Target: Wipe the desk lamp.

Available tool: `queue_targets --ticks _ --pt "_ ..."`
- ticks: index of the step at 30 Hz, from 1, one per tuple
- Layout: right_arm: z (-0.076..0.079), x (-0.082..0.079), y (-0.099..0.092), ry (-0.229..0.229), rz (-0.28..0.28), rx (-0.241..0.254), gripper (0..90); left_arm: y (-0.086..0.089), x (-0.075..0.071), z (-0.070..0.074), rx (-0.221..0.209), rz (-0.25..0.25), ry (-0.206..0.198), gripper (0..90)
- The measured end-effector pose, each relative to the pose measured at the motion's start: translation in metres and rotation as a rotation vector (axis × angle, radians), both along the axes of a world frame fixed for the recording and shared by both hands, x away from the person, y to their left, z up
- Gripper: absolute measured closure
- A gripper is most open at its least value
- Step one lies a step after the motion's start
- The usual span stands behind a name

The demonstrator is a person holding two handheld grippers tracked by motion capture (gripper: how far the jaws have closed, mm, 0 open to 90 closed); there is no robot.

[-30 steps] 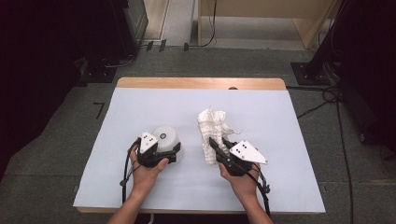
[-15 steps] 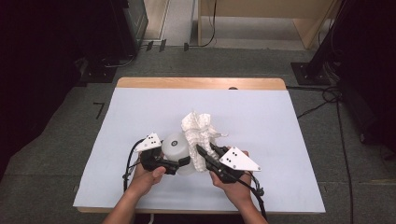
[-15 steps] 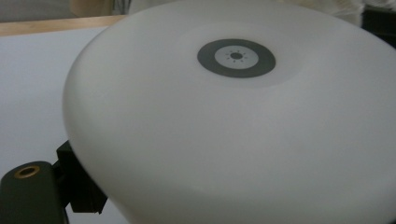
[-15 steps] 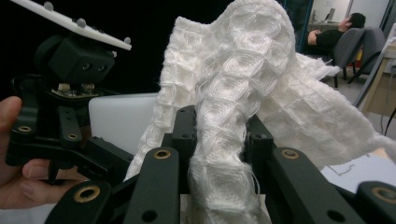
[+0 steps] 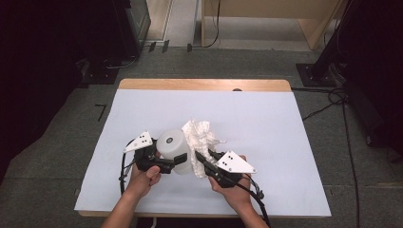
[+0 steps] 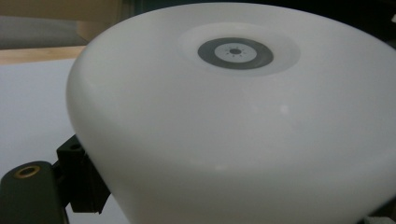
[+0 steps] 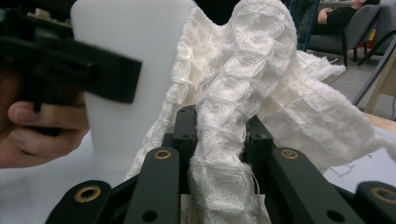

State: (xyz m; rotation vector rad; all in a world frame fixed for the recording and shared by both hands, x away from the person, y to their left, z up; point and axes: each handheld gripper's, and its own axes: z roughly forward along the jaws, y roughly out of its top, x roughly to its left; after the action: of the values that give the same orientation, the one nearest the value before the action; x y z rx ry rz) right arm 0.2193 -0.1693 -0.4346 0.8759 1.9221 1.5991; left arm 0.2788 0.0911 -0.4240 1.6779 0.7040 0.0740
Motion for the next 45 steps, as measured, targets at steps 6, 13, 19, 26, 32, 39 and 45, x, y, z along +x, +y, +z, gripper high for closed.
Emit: queue_targets --ticks 6,13,19,26,32,39,45 --pt "-0.002 -0.001 0.005 0.005 0.008 -0.013 72.5 0.0 -0.001 0.0 0.016 0.018 -0.009 8.6" --pt "0.003 0.002 -0.006 0.007 -0.037 0.01 72.9 -0.017 -0.009 -0.003 0.07 -0.094 -0.043 8.6" --pt "0.004 0.002 -0.008 0.003 -0.044 0.018 72.9 -0.018 -0.009 -0.001 0.074 -0.027 -0.05 8.6" --pt "-0.004 0.001 0.006 0.032 -0.006 -0.01 72.8 0.001 -0.005 0.006 0.005 0.115 -0.05 8.6" --pt "-0.005 0.002 0.007 0.034 -0.006 -0.025 72.7 -0.003 -0.008 0.004 0.02 0.064 -0.058 8.6" --pt "-0.004 0.008 -0.005 0.053 -0.079 -0.016 72.9 -0.024 -0.018 0.0 0.156 0.011 -0.144 8.6" --pt "0.003 0.012 -0.024 0.043 -0.132 0.026 73.0 -0.021 -0.01 -0.007 0.271 0.243 -0.167 8.5"
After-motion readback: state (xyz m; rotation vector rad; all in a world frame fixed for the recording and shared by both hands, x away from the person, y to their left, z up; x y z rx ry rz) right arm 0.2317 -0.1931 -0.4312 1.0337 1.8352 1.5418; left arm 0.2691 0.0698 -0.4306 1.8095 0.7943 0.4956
